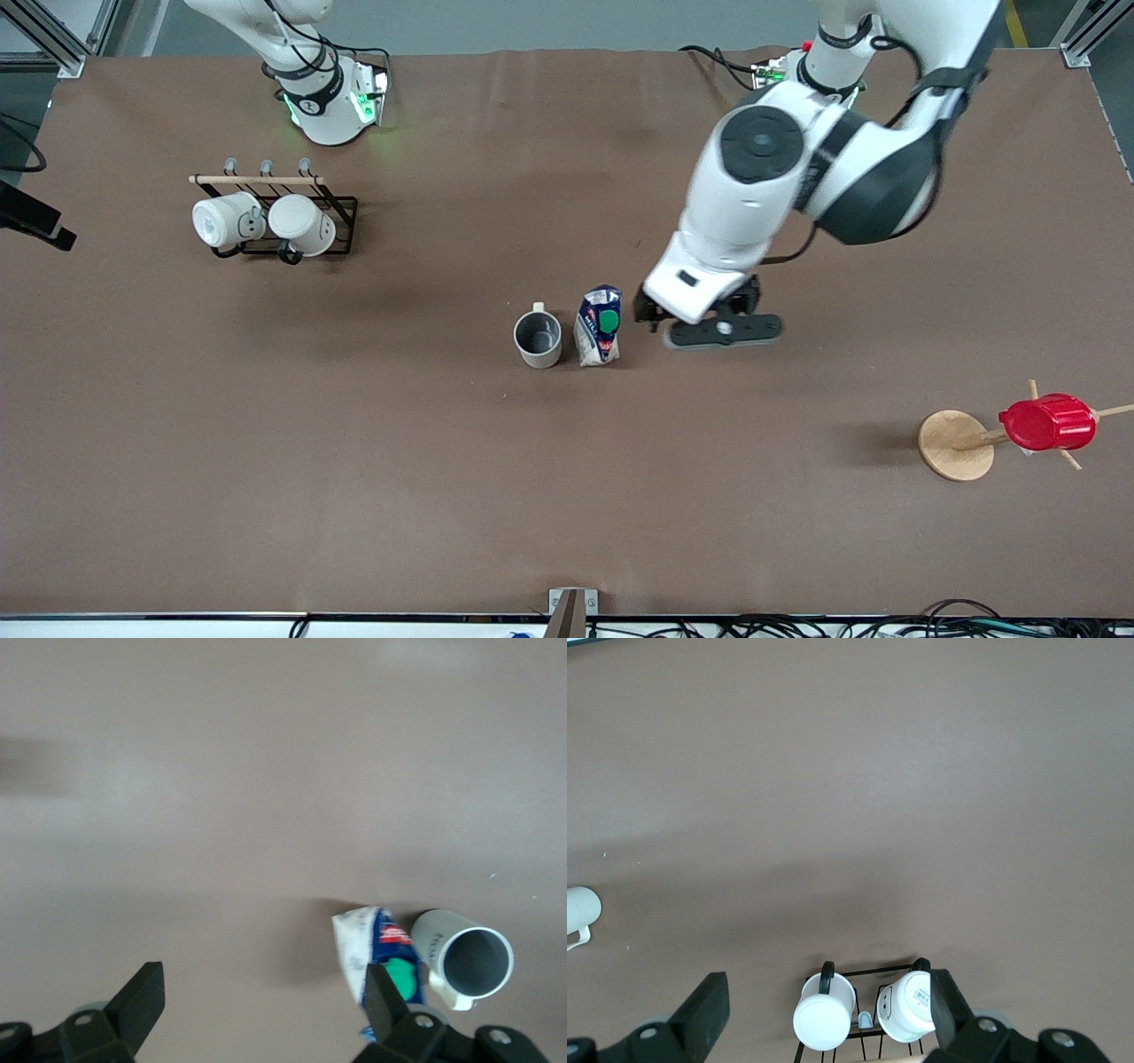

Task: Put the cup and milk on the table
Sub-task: 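Open the left gripper and lift it off the milk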

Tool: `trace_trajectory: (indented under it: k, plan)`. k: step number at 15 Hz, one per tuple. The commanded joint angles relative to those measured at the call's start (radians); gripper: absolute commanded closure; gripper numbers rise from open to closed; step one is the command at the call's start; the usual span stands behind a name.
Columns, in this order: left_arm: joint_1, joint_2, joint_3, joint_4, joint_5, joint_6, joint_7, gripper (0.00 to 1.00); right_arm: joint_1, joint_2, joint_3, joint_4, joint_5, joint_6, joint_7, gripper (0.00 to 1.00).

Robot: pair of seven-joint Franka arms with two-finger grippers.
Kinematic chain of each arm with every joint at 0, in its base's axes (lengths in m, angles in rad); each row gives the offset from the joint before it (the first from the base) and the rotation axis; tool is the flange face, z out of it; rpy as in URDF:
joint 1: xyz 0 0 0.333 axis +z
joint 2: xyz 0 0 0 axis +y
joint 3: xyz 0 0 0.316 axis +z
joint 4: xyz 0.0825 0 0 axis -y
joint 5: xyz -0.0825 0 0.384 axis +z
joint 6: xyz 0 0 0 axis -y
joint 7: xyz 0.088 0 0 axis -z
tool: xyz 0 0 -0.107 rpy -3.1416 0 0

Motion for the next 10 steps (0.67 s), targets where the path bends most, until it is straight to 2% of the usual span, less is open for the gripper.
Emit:
trace_trajectory:
  k: [1, 3, 5, 7, 10]
  plan:
    - [-0.004, -0.191, 0.165, -0.165, -0.161, 0.028, 0.194, 0.0, -0.004, -0.008, 0.005, -0.005, 0.009, 0.005, 0.01, 0.0]
    - [-0.007, -0.318, 0.257, -0.291, -0.189, 0.032, 0.34, 0.0, -0.004, -0.008, 0.005, -0.005, 0.01, 0.006, 0.009, 0.0]
    - [0.002, -0.427, 0.292, -0.406, -0.173, 0.049, 0.423, 0.0, 0.001, -0.008, 0.005, -0.005, 0.01, 0.009, 0.009, 0.0]
    - [0.002, -0.447, 0.357, -0.394, -0.177, 0.026, 0.491, 0.0, 0.007, -0.008, 0.005, -0.005, 0.006, 0.023, 0.009, 0.0]
    - [0.003, -0.449, 0.417, -0.348, -0.191, -0.053, 0.586, 0.0, 0.007, -0.006, 0.003, -0.005, 0.004, 0.052, 0.009, 0.0]
